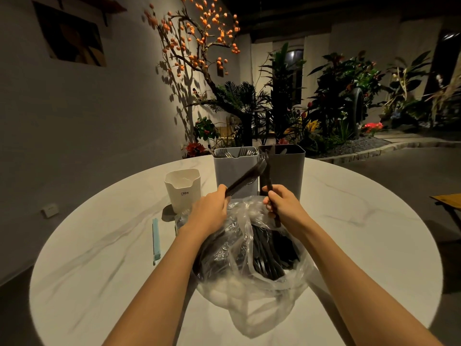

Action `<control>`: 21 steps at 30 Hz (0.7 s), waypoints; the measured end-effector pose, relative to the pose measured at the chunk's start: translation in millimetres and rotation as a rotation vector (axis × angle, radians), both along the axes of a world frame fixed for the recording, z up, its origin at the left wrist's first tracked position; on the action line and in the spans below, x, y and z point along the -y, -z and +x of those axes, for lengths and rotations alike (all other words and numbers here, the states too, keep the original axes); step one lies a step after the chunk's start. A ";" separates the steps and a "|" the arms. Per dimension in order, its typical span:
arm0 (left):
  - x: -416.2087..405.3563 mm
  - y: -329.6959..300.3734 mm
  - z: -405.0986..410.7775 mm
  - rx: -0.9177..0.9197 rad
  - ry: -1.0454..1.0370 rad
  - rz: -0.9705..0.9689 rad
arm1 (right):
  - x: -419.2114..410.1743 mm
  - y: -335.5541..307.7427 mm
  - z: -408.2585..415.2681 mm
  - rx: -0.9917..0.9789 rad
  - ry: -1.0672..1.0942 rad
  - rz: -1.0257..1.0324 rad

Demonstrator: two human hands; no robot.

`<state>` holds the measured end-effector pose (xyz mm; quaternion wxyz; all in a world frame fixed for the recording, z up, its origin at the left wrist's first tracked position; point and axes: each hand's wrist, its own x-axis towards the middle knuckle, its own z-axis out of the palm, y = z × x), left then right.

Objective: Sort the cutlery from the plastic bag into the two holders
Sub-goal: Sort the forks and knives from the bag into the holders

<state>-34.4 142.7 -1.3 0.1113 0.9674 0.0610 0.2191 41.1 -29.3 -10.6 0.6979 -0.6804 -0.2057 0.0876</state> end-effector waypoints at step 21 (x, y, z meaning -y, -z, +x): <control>25.5 -11.6 -4.1 -0.300 0.321 -0.973 | -13.9 3.7 -7.2 -0.158 -0.033 0.236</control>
